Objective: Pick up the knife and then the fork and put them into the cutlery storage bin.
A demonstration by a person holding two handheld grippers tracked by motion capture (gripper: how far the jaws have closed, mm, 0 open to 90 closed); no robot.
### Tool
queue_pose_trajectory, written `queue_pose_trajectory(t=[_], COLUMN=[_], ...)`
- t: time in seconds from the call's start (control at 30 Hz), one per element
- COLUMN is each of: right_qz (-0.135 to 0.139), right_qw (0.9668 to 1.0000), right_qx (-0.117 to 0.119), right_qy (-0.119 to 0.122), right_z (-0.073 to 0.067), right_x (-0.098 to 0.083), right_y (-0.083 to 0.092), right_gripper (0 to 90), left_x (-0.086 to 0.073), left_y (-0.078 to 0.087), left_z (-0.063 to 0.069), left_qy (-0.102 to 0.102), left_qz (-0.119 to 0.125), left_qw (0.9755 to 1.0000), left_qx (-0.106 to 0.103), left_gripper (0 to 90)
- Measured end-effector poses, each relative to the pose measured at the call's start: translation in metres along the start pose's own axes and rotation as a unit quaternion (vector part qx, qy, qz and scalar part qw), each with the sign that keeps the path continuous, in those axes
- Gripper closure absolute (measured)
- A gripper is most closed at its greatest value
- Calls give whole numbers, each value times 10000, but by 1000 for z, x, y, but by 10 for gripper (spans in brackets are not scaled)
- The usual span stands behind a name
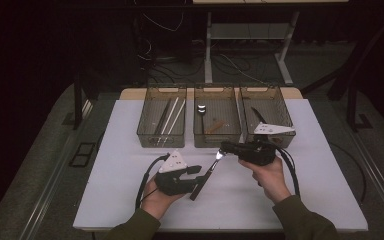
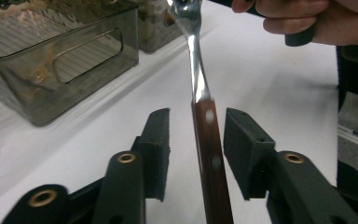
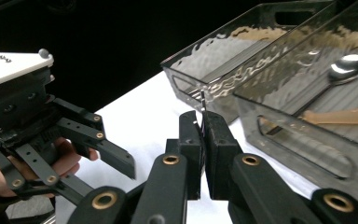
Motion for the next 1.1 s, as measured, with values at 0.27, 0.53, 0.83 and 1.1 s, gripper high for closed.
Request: queue_pose_trajectory(t=[0.27, 0.53, 0.83, 1.1], right_qz=[84, 204, 438, 622], right_qw=[9990, 9967, 9909, 9826], right_qx=[-423, -781, -1254, -1706], right_qy=[90, -17, -228, -393], right_z=[22, 57, 100, 135], right_x=[19, 43, 72, 99], right_y=[18, 40, 66, 89], right_gripper=[872, 872, 872, 872], left_x=[-22, -42, -52, -55], left_y=[21, 33, 47, 44], left_z=[-9, -16, -25, -28], left_qy=[42, -103, -119, 38], left_qz=[22, -3, 45, -78], left_qw=[10000, 9999, 9992, 9987], left_qx=[-53, 120, 383, 498], left_gripper=[425, 255, 120, 0])
Point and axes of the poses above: each handheld gripper's, and its own axes: y roughly backward along the jaws, x roughly out of its top, z roughly to its right, the point moved 6 cm from there along -y, roughly forward along the jaws, and after that the axes turned 13 degrees about -x, right-handed, at the moved point
